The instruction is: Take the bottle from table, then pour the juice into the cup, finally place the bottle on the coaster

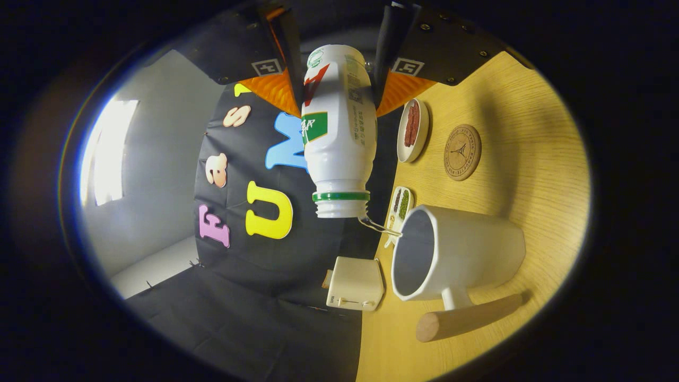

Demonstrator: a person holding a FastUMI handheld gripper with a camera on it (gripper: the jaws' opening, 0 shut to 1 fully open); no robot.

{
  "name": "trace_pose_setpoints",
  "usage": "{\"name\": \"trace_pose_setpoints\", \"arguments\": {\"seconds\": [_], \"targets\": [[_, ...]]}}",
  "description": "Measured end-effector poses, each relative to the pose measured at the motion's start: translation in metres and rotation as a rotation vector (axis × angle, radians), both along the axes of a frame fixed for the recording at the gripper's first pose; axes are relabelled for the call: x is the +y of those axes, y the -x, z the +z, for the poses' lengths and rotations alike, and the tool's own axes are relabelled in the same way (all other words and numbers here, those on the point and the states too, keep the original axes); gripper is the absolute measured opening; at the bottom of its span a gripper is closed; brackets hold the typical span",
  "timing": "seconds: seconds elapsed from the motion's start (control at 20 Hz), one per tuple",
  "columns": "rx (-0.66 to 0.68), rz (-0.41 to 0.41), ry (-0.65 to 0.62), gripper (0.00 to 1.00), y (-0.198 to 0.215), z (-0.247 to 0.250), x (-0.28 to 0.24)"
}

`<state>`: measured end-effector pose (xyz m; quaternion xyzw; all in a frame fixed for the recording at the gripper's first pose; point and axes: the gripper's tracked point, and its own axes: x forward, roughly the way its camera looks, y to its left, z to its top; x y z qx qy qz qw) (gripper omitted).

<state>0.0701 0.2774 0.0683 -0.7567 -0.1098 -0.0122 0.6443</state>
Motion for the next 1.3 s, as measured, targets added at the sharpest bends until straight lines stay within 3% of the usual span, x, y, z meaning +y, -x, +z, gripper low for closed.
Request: {"name": "trace_pose_setpoints", "arguments": {"seconds": [1.3], "targets": [[-0.037, 0.019, 0.056, 0.60, 0.0008, 0.0058, 0.0005]]}}
